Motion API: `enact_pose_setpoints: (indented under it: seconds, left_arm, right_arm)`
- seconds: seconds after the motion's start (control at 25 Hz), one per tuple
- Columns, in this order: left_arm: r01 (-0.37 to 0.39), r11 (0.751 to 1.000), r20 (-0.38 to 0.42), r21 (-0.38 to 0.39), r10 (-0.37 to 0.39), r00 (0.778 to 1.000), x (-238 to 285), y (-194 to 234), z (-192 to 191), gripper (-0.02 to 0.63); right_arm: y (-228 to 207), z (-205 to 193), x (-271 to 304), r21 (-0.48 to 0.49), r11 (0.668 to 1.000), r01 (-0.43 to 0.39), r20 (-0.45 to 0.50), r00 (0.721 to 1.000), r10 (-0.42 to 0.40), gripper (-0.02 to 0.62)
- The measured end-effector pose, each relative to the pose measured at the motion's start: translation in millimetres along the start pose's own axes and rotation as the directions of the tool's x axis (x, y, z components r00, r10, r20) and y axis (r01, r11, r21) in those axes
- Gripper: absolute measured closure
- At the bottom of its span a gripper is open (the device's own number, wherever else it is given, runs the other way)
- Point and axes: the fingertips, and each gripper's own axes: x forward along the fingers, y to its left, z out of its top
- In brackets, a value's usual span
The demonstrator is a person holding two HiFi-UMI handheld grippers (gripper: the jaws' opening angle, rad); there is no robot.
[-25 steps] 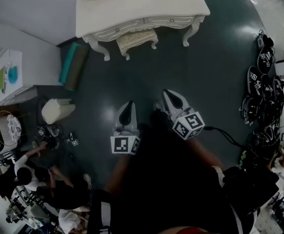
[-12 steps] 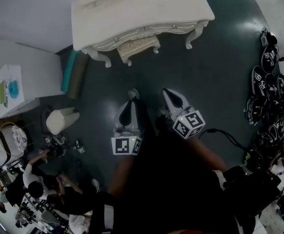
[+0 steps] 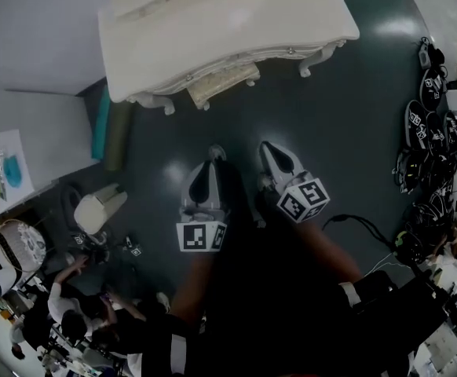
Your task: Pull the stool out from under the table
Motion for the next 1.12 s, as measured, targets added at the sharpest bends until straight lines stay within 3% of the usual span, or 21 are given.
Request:
enact_pose_setpoints:
  seconds: [0.28,0.48,1.04,1.12]
  left_arm:
    - [-0.034,0.998,-0.032,-0.045,0.032,0.999,39,44,-36,0.600]
    - [-0.039,0.996,-0.040,-0.075,0.036,0.999,63,73,-66,0.600]
    - [0.001,0.993,-0.037,-0.119,-0.005,0.999,116,124,-130,0.600]
    - [0.011,0.994,-0.028,-0.110,-0.014,1.000,121,129,-138,0.600]
  right_arm:
    - [-38,-33,67,0.076,0.996,0.035,-0.022,0.999,-0.034,0.598]
    - [-67,-70,113,0.190,0.981,0.030,-0.021,0.999,-0.027,0.597]
    - [-169,-175,204,0.485,0.872,0.071,0.008,0.996,-0.085,0.592]
    - [-179,-188,215,0.524,0.850,0.058,0.020,0.997,-0.080,0.558]
